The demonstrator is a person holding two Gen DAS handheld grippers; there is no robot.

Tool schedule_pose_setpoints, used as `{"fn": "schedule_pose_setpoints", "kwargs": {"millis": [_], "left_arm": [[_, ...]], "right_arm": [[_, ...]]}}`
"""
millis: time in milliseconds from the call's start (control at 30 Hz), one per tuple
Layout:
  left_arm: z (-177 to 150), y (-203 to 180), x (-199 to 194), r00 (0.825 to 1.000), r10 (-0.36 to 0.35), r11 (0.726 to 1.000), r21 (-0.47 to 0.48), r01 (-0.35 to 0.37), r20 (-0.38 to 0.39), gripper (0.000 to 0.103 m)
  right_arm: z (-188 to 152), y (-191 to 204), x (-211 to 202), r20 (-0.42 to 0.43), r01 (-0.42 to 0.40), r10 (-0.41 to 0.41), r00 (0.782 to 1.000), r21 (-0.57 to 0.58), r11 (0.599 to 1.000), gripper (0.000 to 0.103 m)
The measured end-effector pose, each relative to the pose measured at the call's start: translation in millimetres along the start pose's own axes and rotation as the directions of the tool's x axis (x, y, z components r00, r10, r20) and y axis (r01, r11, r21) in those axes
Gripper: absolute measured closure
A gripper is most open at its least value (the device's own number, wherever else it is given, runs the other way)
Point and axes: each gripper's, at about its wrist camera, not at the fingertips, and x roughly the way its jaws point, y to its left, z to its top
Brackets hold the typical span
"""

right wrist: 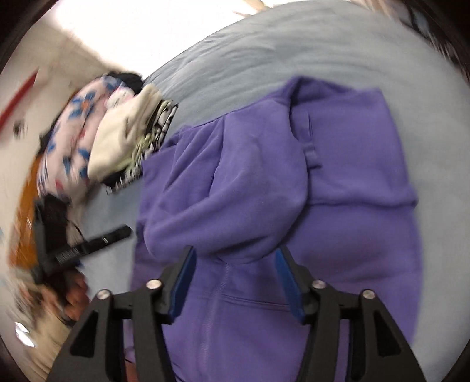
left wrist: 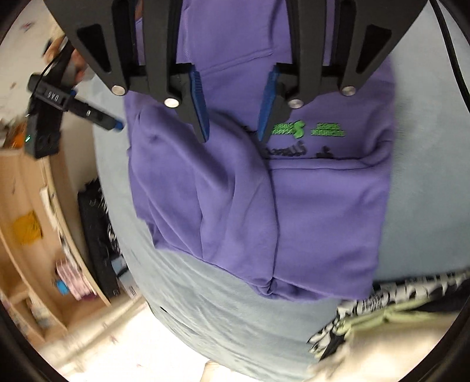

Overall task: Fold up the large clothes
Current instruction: 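Lift the hood with both tools and fold it down onto the body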

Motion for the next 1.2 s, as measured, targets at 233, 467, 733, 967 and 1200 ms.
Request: {"fn": "schedule_pose_setpoints", "kwargs": {"millis": [233,467,733,967,1200], "left_arm": [[18.4,12.6,41.1,0.997,-0.063,0.992,-0.109,0.057,-0.050,0.051],[25.9,12.9,85.9,0.982,-0.103,0.990,-0.112,0.085,-0.161,0.045],[30.8,-17.1,98.8,0.983,-0.140,0.990,0.002,0.142,-0.119,0.089],[46.8,-57.7,50.4,0.978,-0.132,0.979,0.177,0.103,0.160,0.092],[18.6,-26.5,62.6,0.984,-0.070,0.968,0.249,0.027,0.166,0.092]], "right_arm": [[23.3,-24.7,41.9,-0.074,-0.006,0.023,0.997,0.212,0.977,0.037],[36.5,-40.8,75.1,-0.126,-0.023,0.062,0.990,0.290,0.957,0.037],[40.2,-25.9,80.8,-0.121,-0.049,0.070,0.990,0.171,0.984,0.072],[55.2,14.8,34.1,0.137,-0.147,0.156,0.978,-0.072,0.986,0.075],[39.9,-5.5,58.4,0.150,-0.087,0.111,0.982,-0.160,0.983,0.074]]}}
